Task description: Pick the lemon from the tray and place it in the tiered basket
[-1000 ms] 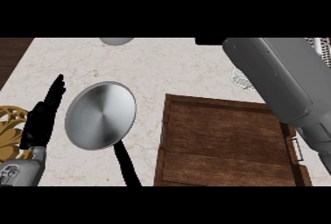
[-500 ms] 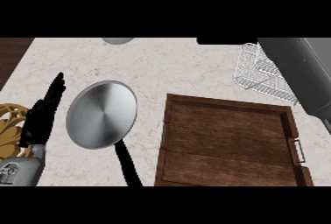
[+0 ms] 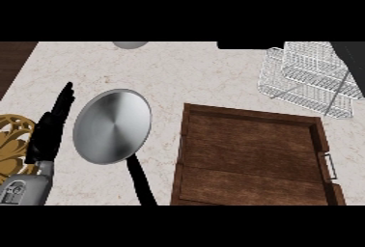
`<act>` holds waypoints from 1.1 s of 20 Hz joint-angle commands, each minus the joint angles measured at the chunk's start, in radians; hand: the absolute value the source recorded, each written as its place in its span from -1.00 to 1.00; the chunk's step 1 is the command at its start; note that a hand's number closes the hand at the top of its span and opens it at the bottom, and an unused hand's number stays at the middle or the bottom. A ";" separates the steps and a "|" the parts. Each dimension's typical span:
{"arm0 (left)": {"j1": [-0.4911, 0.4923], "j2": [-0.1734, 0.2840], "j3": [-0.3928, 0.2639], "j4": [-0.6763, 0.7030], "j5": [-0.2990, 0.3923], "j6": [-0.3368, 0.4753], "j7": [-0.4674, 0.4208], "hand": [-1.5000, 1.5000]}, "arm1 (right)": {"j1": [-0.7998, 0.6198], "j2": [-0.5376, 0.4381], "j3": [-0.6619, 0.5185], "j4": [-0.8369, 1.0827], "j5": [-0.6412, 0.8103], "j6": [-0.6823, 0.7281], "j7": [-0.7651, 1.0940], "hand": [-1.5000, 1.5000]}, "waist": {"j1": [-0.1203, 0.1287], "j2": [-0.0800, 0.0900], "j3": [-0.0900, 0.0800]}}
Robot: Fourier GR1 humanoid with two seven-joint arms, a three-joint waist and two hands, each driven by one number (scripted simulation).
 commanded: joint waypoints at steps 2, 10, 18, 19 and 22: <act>-0.038 -0.015 0.010 0.022 -0.010 -0.009 0.036 0.00 | 0.048 -0.037 -0.059 0.028 -0.016 -0.010 -0.142 1.00 | -0.005 0.000 0.000; 0.017 -0.042 -0.001 0.003 -0.041 -0.008 -0.013 0.00 | 0.101 -0.004 -0.168 0.074 -0.088 -0.021 -0.241 1.00 | 0.003 0.000 0.000; 0.013 -0.025 0.034 -0.002 -0.040 -0.021 -0.005 0.00 | 0.185 0.017 -0.318 0.154 -0.220 -0.040 -0.282 -1.00 | 0.005 0.002 0.000; 0.037 -0.007 0.048 -0.054 -0.016 -0.044 0.024 0.00 | 0.224 0.004 -0.323 0.097 -0.234 -0.023 -0.283 -1.00 | -0.004 -0.004 0.000; -0.002 -0.035 0.038 -0.002 -0.029 -0.040 0.013 0.00 | 0.191 0.005 -0.381 0.118 -0.258 -0.125 -0.340 -1.00 | 0.004 0.003 0.001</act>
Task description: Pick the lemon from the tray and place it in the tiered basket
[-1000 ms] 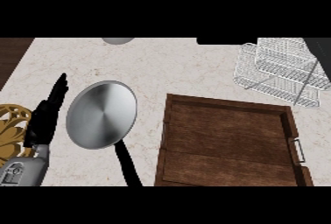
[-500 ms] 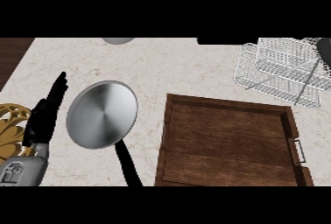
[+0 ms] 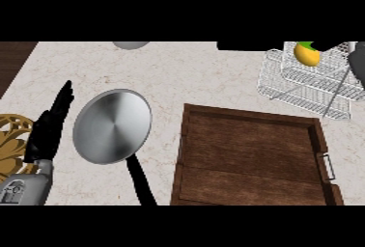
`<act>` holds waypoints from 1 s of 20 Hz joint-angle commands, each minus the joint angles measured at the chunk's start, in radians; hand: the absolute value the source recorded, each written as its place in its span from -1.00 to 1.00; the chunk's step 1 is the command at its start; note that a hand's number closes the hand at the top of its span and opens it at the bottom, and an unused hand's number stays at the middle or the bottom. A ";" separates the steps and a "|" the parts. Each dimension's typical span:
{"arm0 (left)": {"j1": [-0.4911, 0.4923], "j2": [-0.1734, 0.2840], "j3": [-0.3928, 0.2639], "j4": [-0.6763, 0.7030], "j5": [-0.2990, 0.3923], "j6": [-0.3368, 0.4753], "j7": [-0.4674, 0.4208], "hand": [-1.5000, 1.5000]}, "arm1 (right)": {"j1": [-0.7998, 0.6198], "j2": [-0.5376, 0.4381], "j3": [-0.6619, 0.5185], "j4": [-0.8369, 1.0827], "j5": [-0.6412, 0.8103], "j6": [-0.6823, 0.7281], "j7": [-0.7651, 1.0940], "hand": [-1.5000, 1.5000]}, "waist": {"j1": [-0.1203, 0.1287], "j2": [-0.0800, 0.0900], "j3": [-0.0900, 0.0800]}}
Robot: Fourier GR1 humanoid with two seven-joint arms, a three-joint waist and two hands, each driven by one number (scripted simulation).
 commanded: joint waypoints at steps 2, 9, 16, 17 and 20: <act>0.030 0.004 0.012 0.002 0.004 -0.026 -0.024 0.00 | 0.076 -0.002 -0.082 -0.034 -0.061 -0.091 -0.069 -1.00 | -0.007 0.006 0.011; 0.045 -0.031 0.004 -0.015 -0.030 0.001 -0.011 0.00 | 0.060 -0.048 -0.125 -0.167 -0.062 -0.159 -0.034 -1.00 | -0.011 0.002 0.011; 0.029 -0.005 0.045 0.019 -0.028 -0.019 -0.023 0.00 | 0.195 -0.125 -0.195 -0.399 -0.134 -0.064 0.161 -1.00 | -0.039 -0.004 0.010; 0.088 0.007 0.049 -0.045 -0.018 -0.026 -0.027 0.00 | 0.226 -0.160 -0.222 -0.439 -0.173 -0.009 0.168 -1.00 | -0.041 -0.009 0.010; 0.028 0.008 0.074 -0.037 0.003 -0.028 0.027 0.00 | 0.374 -0.180 -0.281 -0.579 -0.267 0.047 0.168 -1.00 | -0.065 -0.013 0.011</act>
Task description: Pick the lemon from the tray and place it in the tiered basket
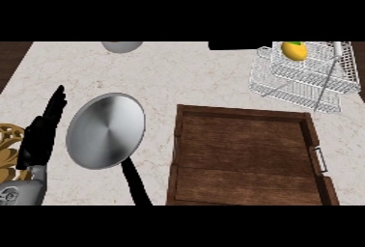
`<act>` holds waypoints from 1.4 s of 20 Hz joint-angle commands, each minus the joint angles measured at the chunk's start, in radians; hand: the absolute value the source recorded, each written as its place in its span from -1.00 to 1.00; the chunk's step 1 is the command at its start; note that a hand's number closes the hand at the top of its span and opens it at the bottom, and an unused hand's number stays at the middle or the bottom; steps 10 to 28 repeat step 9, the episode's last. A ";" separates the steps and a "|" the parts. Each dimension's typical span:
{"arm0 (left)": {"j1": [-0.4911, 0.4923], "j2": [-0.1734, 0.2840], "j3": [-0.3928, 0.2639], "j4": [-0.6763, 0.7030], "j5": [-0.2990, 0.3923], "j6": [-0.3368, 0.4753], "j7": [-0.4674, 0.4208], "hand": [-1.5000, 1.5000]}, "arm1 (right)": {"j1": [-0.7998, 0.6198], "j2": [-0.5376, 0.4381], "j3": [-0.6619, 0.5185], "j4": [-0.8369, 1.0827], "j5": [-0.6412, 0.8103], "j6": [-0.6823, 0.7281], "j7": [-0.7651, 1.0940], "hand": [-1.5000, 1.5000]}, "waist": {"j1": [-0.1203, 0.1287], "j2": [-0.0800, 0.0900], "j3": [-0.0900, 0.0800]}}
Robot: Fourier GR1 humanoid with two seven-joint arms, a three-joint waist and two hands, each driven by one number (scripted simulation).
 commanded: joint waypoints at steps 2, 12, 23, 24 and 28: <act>0.011 -0.002 0.023 0.047 0.017 -0.022 -0.033 0.00 | 0.220 -0.064 -0.092 -0.252 -0.122 0.109 0.068 -1.00 | -0.014 0.000 0.000; 0.036 -0.019 -0.008 -0.061 -0.028 0.014 0.033 0.00 | 0.586 -0.059 -0.338 -0.544 -0.327 0.154 -0.046 -1.00 | -0.011 0.001 0.002; 0.036 -0.019 -0.008 -0.061 -0.028 0.014 0.033 0.00 | 0.586 -0.059 -0.338 -0.544 -0.327 0.154 -0.046 -1.00 | -0.011 0.001 0.002; 0.036 -0.019 -0.008 -0.061 -0.028 0.014 0.033 0.00 | 0.586 -0.059 -0.338 -0.544 -0.327 0.154 -0.046 -1.00 | -0.011 0.001 0.002; 0.036 -0.019 -0.008 -0.061 -0.028 0.014 0.033 0.00 | 0.586 -0.059 -0.338 -0.544 -0.327 0.154 -0.046 -1.00 | -0.011 0.001 0.002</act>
